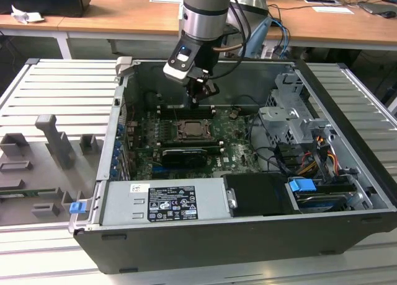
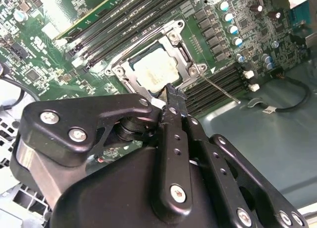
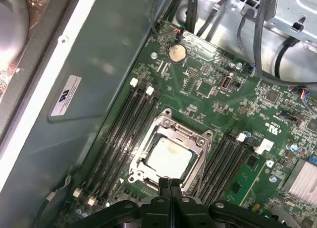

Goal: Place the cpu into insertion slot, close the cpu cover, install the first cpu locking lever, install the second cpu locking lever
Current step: 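Install the first cpu locking lever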

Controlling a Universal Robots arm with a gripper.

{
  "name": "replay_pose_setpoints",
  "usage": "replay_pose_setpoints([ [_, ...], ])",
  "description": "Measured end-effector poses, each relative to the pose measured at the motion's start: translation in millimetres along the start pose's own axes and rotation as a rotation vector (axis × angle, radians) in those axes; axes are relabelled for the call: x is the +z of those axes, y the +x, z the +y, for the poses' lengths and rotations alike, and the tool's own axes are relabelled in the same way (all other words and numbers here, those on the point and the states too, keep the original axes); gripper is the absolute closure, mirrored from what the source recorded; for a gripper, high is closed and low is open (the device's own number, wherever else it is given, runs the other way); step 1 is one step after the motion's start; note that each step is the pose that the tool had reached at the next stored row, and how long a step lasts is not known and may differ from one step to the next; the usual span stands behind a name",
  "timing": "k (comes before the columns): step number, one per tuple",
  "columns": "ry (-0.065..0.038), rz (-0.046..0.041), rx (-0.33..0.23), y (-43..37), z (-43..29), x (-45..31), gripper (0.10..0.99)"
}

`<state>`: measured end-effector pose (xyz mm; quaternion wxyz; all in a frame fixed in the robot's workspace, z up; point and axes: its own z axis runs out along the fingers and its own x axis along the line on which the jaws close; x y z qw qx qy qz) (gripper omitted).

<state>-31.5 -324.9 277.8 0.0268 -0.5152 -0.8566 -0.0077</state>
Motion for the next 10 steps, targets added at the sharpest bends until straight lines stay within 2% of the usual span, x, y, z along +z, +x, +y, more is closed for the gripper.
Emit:
replay_pose_setpoints([
  [5,0.002,-0.0004,-0.033,0.0,-0.1,0.0,0.980],
  [10,0.005,-0.0013,-0.092,0.1,-0.2,0.0,0.980],
])
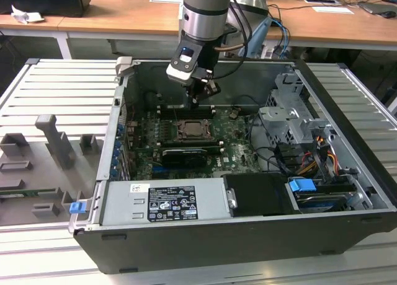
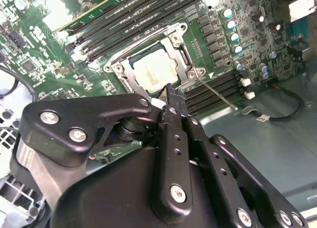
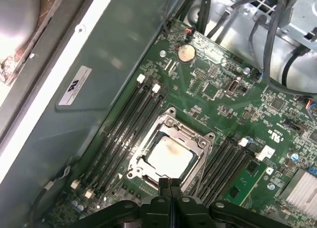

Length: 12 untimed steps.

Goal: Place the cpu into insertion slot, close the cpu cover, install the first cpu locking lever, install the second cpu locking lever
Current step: 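Install the first cpu locking lever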

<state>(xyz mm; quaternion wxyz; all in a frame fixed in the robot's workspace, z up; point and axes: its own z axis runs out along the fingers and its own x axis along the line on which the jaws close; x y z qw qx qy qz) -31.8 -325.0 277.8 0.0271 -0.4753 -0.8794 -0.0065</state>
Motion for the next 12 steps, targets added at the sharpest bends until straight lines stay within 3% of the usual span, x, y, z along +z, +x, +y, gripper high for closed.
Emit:
replay_pose_setpoints([
  [7,-0.002,-0.0055,-0.076,0.2,-0.4,0.1,0.980],
  [12,-0.024,-0.0218,-0.095,0.8,-1.5,0.3,0.980],
])
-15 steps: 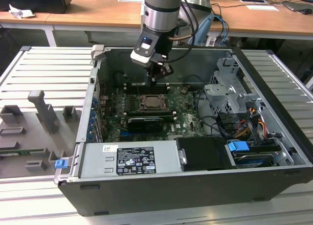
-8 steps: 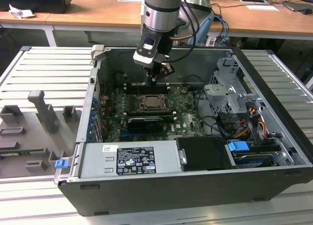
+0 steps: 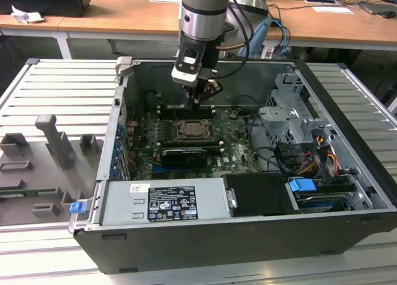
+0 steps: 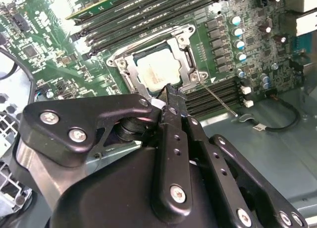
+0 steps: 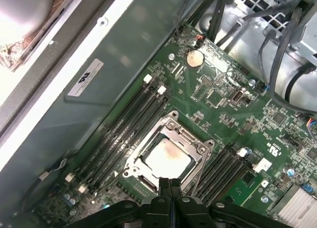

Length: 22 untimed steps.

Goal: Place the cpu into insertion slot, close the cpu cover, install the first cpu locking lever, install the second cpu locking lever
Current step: 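Install the first cpu locking lever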

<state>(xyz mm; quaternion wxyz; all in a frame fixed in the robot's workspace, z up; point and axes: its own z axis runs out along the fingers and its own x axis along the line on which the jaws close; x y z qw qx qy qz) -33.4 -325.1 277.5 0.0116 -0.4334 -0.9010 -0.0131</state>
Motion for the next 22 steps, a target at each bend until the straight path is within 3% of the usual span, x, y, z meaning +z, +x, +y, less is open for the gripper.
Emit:
replay_pose_setpoints([
  [5,-0.016,-0.0133,-0.031,0.1,-0.1,0.3,0.980],
  [12,-0.013,-0.0101,-0.176,0.0,-0.2,2.2,0.980],
  [16,-0.010,-0.0075,-0.283,0.0,-0.1,2.5,0.980],
  [19,-0.007,-0.0047,-0.407,0.1,-0.1,2.6,0.980],
  [22,-0.006,-0.0036,-0.454,0.4,-0.7,2.9,0.980],
])
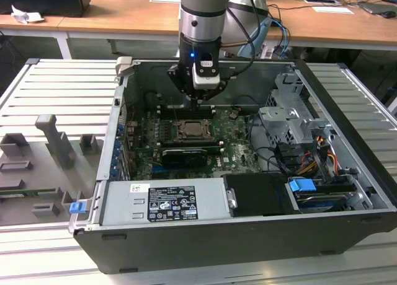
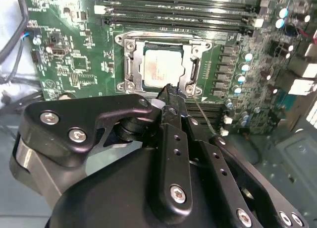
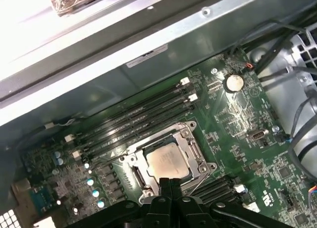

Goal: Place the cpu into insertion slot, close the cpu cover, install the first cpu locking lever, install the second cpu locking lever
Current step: 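Install the first cpu locking lever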

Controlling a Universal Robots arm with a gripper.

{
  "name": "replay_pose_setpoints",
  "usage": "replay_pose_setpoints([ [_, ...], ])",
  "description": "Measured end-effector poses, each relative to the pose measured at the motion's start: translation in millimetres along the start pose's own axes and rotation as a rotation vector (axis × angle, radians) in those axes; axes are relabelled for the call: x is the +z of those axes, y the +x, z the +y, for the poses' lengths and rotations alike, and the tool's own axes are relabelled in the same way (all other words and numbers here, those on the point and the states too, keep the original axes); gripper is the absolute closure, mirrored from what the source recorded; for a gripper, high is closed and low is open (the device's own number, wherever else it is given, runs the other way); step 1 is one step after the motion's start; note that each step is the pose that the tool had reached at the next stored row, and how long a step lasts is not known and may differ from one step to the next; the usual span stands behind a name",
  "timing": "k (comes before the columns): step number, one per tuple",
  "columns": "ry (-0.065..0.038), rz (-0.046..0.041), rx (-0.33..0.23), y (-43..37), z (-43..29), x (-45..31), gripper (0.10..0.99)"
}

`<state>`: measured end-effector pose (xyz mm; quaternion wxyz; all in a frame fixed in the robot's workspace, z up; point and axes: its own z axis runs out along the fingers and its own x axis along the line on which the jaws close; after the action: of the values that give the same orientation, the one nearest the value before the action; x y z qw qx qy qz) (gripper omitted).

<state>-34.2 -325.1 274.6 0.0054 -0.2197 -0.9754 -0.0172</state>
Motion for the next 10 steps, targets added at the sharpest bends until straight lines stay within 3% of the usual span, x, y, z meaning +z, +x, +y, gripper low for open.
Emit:
replay_pose_setpoints([
  [10,0.002,0.0039,-0.126,2.5,-1.2,0.7,0.980],
])
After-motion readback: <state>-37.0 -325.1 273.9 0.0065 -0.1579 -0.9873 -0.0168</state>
